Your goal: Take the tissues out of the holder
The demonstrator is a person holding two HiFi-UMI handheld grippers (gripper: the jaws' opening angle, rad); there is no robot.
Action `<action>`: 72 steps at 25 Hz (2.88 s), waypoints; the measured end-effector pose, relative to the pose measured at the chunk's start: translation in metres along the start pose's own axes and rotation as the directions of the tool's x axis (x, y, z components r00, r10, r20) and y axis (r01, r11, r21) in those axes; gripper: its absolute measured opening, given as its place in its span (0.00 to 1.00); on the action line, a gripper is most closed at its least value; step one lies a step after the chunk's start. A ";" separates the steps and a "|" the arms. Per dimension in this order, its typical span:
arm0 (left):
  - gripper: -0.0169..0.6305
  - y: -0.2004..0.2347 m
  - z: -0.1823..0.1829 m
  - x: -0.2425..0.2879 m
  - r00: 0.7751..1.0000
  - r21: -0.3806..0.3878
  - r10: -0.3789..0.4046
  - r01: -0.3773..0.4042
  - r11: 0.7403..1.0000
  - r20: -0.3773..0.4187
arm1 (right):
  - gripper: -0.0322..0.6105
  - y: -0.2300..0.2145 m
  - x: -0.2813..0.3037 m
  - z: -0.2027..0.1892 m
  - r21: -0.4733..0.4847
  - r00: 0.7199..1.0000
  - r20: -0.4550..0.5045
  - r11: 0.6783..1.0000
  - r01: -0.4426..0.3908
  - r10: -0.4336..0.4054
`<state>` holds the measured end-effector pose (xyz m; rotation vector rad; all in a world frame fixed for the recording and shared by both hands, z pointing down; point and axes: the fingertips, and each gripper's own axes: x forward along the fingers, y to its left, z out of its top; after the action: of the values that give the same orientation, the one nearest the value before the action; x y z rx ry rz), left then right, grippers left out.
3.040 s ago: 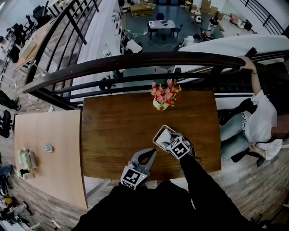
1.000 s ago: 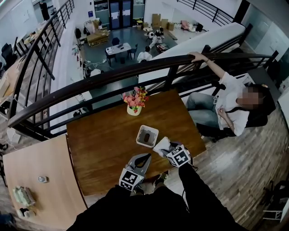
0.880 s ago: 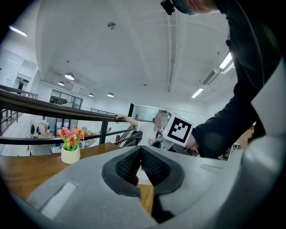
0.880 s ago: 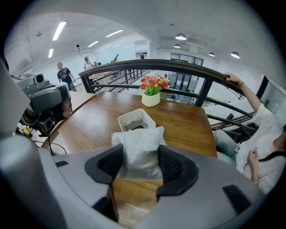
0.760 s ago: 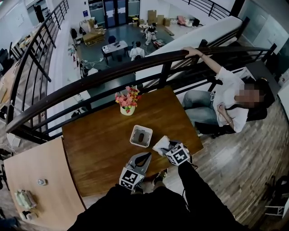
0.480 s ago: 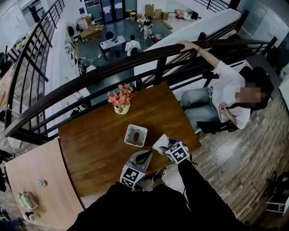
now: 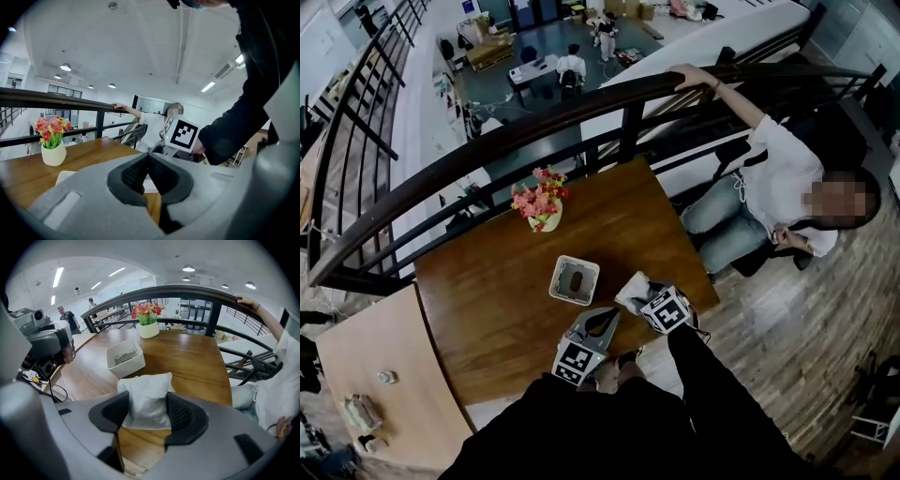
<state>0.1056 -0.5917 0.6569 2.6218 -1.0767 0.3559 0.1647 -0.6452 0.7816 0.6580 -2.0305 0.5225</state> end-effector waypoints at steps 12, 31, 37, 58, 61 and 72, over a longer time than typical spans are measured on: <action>0.02 0.006 -0.015 0.019 0.999 -0.019 -0.009 0.008 1.000 -0.049 | 0.43 -0.013 0.032 -0.011 -0.021 0.998 -0.058 0.999 -0.040 0.039; 0.02 0.012 -0.008 0.022 0.999 -0.002 0.016 -0.016 1.000 -0.033 | 0.55 -0.021 0.030 -0.012 -0.034 0.997 -0.064 0.998 -0.051 0.049; 0.02 0.016 0.004 0.007 0.999 -0.024 0.045 -0.045 0.999 0.000 | 0.56 -0.019 0.002 0.000 -0.026 0.999 0.016 0.999 -0.029 0.029; 0.02 -0.012 0.065 -0.099 0.995 -0.075 0.033 -0.026 0.997 0.099 | 0.37 0.140 -0.195 0.108 -0.192 0.656 0.701 0.960 -0.202 0.278; 0.02 -0.023 0.083 -0.115 0.992 -0.047 0.007 -0.001 0.999 0.127 | 0.15 0.157 -0.219 0.115 -0.205 0.599 0.749 0.958 -0.200 0.285; 0.02 -0.027 0.117 -0.149 0.979 -0.005 -0.004 0.005 1.000 0.205 | 0.06 0.180 -0.229 0.129 -0.232 0.596 0.765 0.968 -0.097 0.243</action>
<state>0.0361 -0.5184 0.4946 2.7014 -1.1309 0.0821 0.0707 -0.5268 0.5016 0.6536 -2.9774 0.1411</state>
